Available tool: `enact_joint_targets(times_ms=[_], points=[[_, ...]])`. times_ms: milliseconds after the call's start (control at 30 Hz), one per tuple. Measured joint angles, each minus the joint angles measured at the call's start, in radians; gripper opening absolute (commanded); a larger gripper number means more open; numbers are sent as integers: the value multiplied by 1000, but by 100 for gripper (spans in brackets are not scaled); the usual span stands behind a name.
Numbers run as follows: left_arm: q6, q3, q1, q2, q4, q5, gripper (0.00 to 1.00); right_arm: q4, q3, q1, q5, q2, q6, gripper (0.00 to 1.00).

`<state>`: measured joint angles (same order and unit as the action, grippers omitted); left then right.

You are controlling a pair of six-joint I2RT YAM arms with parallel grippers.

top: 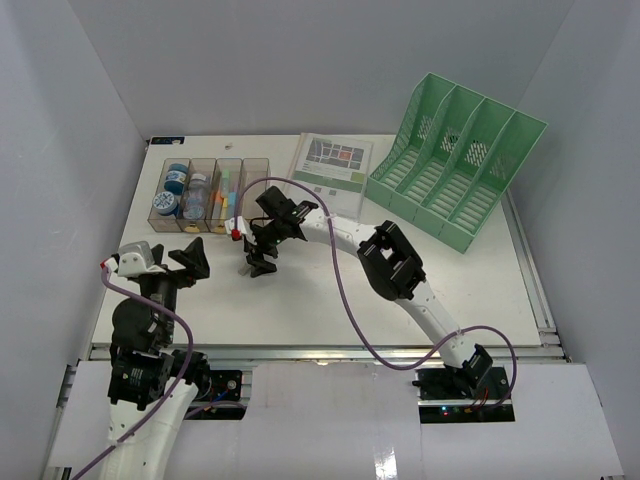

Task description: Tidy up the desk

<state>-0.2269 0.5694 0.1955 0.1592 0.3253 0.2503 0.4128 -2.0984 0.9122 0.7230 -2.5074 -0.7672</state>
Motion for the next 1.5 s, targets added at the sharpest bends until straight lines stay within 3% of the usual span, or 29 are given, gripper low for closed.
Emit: enact_joint_targets(times_ms=[167,367,567,733,900,967,1033,1167,1367,1500], points=[[-3,0,0,9,1,-7,98,-10,0,0,-12,-13,7,64],[-26,0,0,84,-12,-67,98,-37,60,1,-20,16,-1,53],[-158,-10,-1,149,-11,-144,98,-74,270,13,-58,146,-43,34],[-328,-97,-1,63,-23,-257,97,-91,455,26,-92,269,-64,17],[-522,-194,-1,-39,-13,-328,96,-138,581,32,-126,351,-35,57],[-574,-205,-1,-63,2,-340,97,-163,631,32,-143,382,0,68],[-611,-208,-1,-81,16,-345,97,-190,671,34,-168,409,44,74],[-632,-196,-1,-93,61,-341,98,-235,676,44,-254,415,140,78],[-625,-150,-1,-99,118,-330,98,-259,513,82,-363,303,290,78],[-609,-124,-1,-116,161,-326,98,-277,461,103,-395,265,354,59]])
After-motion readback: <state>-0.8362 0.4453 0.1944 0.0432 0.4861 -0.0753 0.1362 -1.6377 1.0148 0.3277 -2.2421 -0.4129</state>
